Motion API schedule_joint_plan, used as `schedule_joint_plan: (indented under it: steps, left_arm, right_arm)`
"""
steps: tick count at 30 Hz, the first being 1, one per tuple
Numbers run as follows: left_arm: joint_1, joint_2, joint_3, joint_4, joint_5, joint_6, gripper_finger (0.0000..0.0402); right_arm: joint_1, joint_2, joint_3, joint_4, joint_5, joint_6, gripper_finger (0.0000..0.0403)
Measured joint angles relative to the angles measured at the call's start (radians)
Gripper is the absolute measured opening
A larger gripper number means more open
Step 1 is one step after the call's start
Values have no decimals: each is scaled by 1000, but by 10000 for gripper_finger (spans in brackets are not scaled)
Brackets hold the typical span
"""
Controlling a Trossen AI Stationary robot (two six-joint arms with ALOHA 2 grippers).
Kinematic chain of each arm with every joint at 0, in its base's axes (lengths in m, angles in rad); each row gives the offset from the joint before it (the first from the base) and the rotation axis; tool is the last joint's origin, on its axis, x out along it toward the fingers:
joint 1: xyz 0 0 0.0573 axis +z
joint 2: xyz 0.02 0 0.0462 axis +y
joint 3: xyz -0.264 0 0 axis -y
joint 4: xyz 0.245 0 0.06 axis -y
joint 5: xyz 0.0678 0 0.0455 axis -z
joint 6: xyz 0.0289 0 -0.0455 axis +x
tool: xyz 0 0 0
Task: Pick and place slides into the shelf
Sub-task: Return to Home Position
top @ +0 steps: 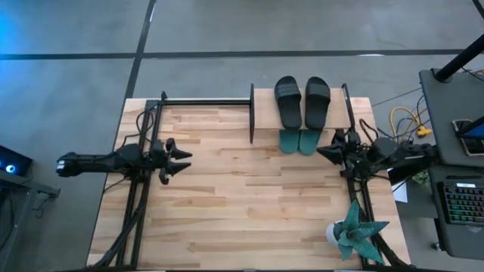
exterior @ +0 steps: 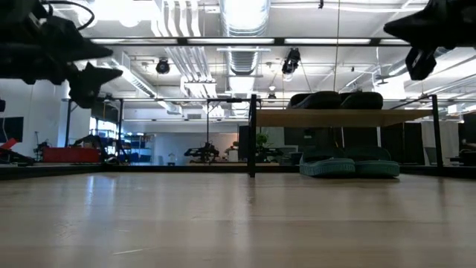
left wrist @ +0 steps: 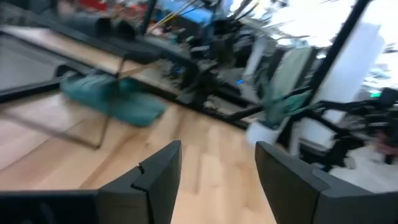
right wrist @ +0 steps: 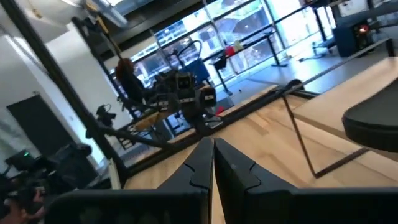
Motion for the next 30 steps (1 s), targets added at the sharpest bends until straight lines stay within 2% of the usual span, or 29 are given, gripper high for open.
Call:
schedule_joint_plan:
  steps: [5, 9, 15, 22, 30]
  left_arm:
    - [0, -12, 1, -63, -77, -31, 191]
    - [1, -3, 2, -59, -89, -59, 191]
    - [1, -9, 2, -48, -93, -59, 191]
    - [1, -10, 2, -45, -92, -59, 191]
    - [1, -6, 2, -41, -92, -93, 191]
  right_arm:
    - [0, -1, -46, 6, 42, 19, 9]
    - [0, 0, -63, 9, 75, 31, 9]
    - [0, 3, -66, 3, 193, 33, 9]
    - [0, 3, -60, 2, 192, 179, 9]
    - [0, 9, -60, -17, 191, 147, 9]
